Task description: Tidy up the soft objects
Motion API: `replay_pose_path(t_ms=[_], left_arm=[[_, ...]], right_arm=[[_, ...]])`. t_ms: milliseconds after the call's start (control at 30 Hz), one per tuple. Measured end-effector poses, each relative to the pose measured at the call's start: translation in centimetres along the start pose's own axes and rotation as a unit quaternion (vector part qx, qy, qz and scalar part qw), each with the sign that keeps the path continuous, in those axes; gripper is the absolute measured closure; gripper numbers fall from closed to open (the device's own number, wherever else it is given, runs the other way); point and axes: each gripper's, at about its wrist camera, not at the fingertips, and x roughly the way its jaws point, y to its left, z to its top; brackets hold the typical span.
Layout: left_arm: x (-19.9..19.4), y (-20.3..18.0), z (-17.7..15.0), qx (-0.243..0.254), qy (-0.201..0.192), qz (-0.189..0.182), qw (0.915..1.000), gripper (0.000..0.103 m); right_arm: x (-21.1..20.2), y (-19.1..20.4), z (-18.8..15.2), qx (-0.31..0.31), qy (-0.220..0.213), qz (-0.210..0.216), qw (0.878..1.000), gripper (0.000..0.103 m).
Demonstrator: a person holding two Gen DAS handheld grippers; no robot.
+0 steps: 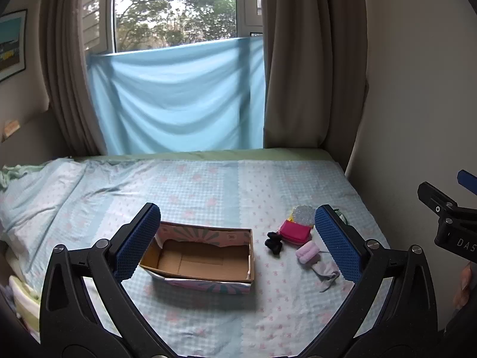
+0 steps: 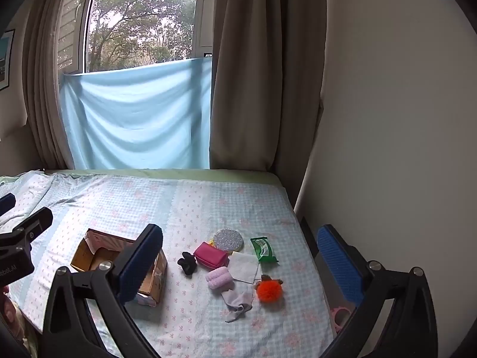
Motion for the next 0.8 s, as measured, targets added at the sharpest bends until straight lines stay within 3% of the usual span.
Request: replay_pose_path(t_ms=[800], left_arm=[[0.22, -0.26, -0.23, -0.002, -0.002, 0.006, 1.0000, 0.001]], right_arm=[[0.26, 0.34, -0.43, 0.007, 0.001, 0.008, 1.000, 0.000]])
